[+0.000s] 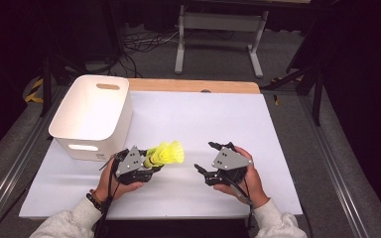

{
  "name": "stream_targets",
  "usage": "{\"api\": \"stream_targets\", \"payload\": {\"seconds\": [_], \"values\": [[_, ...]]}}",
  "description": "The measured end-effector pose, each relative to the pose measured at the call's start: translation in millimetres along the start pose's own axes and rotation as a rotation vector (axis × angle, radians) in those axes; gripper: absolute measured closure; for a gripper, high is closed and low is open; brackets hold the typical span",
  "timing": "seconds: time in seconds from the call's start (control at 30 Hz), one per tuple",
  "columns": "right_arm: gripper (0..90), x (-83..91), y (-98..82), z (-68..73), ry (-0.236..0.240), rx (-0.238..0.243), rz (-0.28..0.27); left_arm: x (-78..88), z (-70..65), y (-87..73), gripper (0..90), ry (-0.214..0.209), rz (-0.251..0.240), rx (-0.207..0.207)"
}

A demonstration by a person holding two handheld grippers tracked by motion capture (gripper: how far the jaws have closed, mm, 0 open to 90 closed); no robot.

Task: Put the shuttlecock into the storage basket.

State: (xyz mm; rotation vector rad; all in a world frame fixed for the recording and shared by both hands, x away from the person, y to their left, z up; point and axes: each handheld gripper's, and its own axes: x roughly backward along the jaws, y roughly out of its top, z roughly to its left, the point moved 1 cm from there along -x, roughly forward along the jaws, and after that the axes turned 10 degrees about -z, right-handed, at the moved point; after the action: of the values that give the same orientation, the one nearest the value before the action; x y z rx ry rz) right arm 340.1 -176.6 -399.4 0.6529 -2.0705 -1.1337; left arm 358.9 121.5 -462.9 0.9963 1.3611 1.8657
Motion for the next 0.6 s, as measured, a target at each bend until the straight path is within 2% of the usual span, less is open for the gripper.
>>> {"api": "stream_targets", "payload": {"seconds": [0.1,0.2,0.37,0.6], "values": [[22.9,-0.2,-8.4,-2.5,0.008,-0.016,0.007,2.1,1.2,0.8,47.1,0.003,-0.002,-0.001],[22.8,1.6,-16.3,-6.7,0.009,-0.061,0.012,3.9,1.9,1.5,47.1,0.008,-0.009,-0.002],[22.8,6.6,-26.0,-5.9,-0.030,-0.039,0.016,6.4,3.0,2.7,47.1,0.014,-0.009,-0.002],[22.0,14.0,-40.5,-3.5,-0.054,-0.059,-0.005,9.0,4.4,4.1,46.9,0.025,-0.022,-0.003]]}}
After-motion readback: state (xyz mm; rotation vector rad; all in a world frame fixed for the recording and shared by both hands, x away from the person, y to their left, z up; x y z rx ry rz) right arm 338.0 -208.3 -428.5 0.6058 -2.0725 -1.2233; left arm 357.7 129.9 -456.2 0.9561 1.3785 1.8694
